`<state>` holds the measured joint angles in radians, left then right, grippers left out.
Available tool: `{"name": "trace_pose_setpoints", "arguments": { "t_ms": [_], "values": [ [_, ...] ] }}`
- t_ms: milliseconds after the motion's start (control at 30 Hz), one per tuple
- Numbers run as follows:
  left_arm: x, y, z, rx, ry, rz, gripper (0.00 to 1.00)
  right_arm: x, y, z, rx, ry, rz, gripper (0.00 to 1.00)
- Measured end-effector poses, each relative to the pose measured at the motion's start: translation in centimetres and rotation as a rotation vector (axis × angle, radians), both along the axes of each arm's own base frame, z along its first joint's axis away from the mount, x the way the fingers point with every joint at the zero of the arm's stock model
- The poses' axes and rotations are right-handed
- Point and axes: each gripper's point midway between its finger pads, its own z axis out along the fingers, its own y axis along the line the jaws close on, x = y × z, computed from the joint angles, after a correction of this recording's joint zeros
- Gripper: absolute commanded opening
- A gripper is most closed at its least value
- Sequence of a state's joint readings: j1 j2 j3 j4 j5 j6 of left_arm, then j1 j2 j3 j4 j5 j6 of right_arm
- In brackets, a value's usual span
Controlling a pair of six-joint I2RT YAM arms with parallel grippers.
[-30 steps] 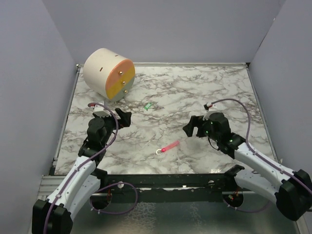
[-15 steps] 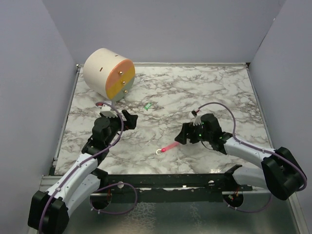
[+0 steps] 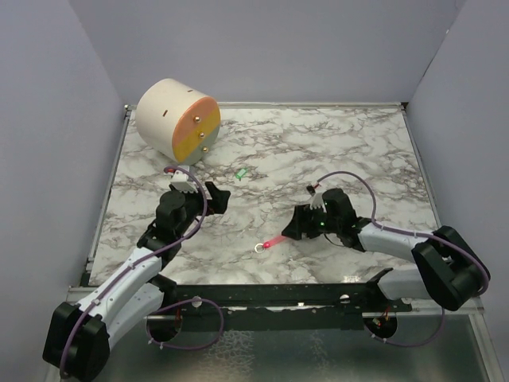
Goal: Put the keys on the keyring
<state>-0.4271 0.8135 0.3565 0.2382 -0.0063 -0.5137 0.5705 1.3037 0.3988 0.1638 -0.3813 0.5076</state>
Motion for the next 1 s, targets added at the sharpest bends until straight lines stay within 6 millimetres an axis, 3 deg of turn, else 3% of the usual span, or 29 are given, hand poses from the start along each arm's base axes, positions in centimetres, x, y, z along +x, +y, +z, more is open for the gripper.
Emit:
{"name": "trace_pose_setpoints", "arguments": {
  "t_ms": [200,500,633,767,1000],
  "values": [
    [-0.1,-0.3,-0.4,0.005,0.011,-0.009,0.99,-0.1,1.0,-0.3,0.019,-0.002,0.023,0.53],
    [-0.2,-0.6,-0.7,0.01,0.019,-0.02,0.99,-0.5,1.2,-1.0,0.011,0.024,0.029,0.03],
    [-0.2,-0.8,-1.0,0.019,0.024,-0.029,0.99,-0.3,1.1,-0.3,0.016,0.004,0.024,0.01],
    [-0.2,-1.4,-1.2,0.029,0.035,-0.046,0.99,0.4,1.0,2.2,0.031,-0.053,0.0,0.01],
    [-0.8,-3.7,-1.2,0.044,0.04,-0.118,0.99,3.1,1.6,10.9,0.114,-0.261,-0.04,0.01]
  ]
}}
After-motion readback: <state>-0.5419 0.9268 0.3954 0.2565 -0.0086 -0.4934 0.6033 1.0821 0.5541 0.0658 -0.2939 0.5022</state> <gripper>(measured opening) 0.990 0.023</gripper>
